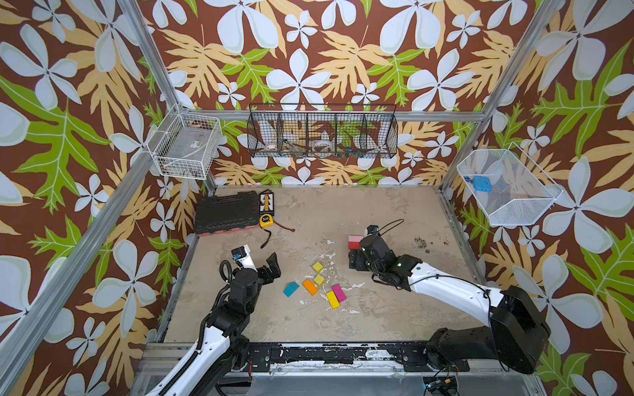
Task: Build the wood block tower
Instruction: 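Open the right gripper and lift it away from the tower, then move the right gripper to the pile and lower around the magenta block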
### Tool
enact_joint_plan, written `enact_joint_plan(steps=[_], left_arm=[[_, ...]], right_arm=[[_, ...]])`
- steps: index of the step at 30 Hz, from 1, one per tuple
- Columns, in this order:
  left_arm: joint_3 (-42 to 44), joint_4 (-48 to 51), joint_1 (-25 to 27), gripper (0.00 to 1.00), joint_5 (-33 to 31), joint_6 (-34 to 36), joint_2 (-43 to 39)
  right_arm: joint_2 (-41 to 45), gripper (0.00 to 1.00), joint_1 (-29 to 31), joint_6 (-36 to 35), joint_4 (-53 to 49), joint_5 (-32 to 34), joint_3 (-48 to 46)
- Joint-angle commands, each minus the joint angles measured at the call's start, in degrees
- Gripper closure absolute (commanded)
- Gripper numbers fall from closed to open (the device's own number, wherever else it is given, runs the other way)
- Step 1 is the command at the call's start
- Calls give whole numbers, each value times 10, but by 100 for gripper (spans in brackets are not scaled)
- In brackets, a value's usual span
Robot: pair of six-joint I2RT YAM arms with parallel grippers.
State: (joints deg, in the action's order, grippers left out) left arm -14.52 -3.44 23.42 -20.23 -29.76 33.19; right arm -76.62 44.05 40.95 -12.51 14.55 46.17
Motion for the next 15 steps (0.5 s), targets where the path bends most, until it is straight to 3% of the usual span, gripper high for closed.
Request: enact_joint_plan(steps=[1,4,9,15], left_arm=[[-6,-2,-1,0,-11,-4,-4],[-13,15,-1,0,0,-4,-12],[-24,79,-1,0,-5,-27,-51],[-34,140,-1,0,-7,-46,-90]], right_arm=[[30,14,48,41,32,19,-36],[39,16,83,52,29,25,-65],[6,26,95,54,18,5,-90],[-8,30,119,47,22,3,-93]])
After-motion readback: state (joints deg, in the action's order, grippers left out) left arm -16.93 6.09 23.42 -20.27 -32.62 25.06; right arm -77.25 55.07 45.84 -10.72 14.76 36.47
